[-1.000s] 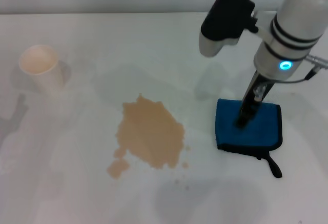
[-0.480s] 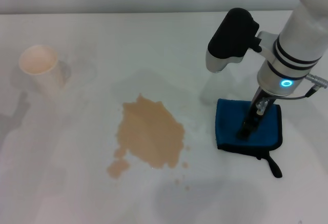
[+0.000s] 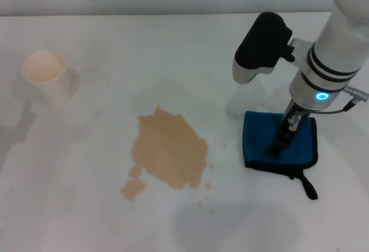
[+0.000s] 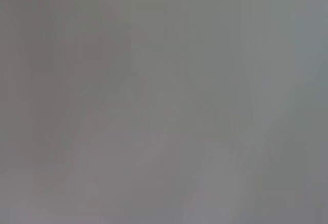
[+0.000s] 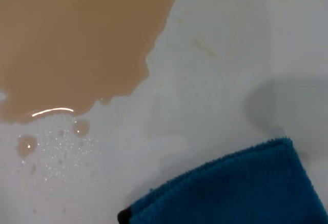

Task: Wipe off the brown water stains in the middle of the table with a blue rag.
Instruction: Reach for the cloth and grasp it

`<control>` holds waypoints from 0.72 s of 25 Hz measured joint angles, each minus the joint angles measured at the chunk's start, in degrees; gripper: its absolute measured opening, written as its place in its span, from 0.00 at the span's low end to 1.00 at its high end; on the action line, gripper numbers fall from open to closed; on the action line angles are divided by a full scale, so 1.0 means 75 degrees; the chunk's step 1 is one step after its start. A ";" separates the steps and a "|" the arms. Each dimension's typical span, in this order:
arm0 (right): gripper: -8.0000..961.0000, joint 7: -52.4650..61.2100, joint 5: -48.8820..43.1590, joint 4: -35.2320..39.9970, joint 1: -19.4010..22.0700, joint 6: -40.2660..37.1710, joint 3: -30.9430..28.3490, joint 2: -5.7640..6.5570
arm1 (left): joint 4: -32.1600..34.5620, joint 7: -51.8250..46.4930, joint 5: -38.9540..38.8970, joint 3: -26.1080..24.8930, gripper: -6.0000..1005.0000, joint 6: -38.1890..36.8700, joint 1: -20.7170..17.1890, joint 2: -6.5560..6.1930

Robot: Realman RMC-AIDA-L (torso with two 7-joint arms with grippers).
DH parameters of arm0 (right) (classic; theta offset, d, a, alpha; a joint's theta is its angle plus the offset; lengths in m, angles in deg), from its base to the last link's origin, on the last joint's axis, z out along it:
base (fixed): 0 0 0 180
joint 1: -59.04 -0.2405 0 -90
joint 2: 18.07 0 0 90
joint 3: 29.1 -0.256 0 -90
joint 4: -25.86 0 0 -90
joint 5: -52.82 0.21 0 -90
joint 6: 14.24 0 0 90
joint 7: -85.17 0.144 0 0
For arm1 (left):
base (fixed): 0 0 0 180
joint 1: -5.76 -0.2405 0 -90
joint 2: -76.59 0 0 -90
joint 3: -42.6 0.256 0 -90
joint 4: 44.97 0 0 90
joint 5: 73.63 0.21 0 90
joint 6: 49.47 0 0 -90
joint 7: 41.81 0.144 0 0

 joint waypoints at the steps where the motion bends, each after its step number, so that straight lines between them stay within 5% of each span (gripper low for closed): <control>1: 0.69 0.0003 0.0002 -0.0002 0.0001 0.0000 0.0001 0.0000 | 0.0000 0.0000 -0.0003 -0.0002 0.89 0.0000 0.0006 0.0000; 18: 0.62 0.0002 0.0031 -0.0025 0.0025 -0.0014 -0.0047 -0.0002 | 0.0000 -0.0020 -0.0142 -0.0001 0.89 -0.0001 0.0013 -0.0005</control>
